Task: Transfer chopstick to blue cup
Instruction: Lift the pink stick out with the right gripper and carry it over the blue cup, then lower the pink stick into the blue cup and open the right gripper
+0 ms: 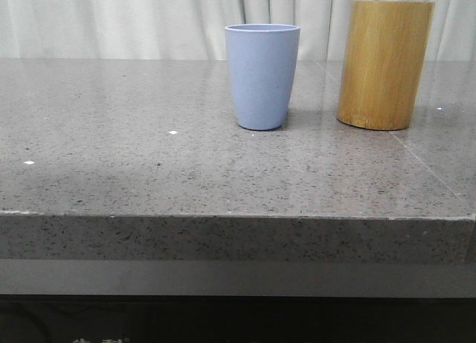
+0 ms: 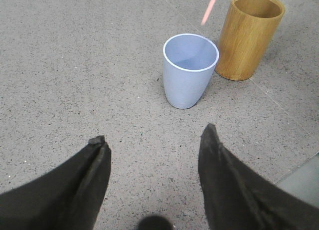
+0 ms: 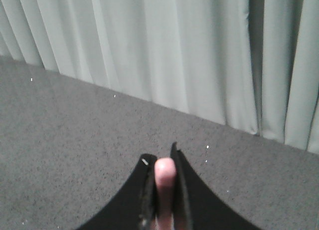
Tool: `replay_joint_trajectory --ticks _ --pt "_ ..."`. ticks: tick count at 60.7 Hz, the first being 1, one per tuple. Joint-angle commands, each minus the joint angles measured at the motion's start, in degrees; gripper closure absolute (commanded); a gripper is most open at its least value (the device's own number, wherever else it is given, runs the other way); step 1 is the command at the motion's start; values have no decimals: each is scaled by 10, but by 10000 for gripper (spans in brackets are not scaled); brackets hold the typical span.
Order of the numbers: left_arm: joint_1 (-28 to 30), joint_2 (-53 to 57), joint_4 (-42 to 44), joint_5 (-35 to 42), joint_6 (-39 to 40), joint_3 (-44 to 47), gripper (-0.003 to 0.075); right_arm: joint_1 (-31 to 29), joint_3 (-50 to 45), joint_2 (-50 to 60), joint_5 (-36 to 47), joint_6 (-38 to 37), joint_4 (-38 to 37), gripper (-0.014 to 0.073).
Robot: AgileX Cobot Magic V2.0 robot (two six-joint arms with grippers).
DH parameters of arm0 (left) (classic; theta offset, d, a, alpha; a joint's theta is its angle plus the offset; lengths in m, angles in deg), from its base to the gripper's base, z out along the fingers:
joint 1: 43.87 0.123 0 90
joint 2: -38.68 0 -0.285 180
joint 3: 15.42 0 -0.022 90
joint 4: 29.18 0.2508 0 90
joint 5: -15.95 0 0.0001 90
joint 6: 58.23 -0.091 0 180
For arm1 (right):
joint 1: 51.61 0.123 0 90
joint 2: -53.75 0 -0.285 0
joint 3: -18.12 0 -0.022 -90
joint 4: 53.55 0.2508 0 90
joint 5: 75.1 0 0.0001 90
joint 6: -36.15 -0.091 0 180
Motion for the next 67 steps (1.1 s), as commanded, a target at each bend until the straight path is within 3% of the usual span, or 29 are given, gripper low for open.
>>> replay_joint_trajectory --ticks 1,15,19,24,30,36,47,59,67 --pt "2 8 -2 48 3 -16 319 4 20 -11 45 9 0 711" --pt "2 8 -2 55 2 -16 319 4 20 -79 34 12 -10 707" --pt "2 8 0 56 2 -16 319 4 20 -88 34 12 -10 669" --pt "2 8 5 57 2 -16 319 4 20 -93 27 12 -10 543" --pt "2 8 9 58 2 -16 319 3 20 -93 18 12 -19 327" --pt "2 8 9 59 2 -16 319 1 20 -82 1 12 -43 219" --pt "2 8 15 59 2 -16 319 -1 20 -31 -77 12 -87 207" --pt "2 8 19 59 2 -16 319 -12 16 51 -238 10 -127 207" --pt "2 8 19 59 2 -16 319 -60 -35 108 -290 -9 -122 207"
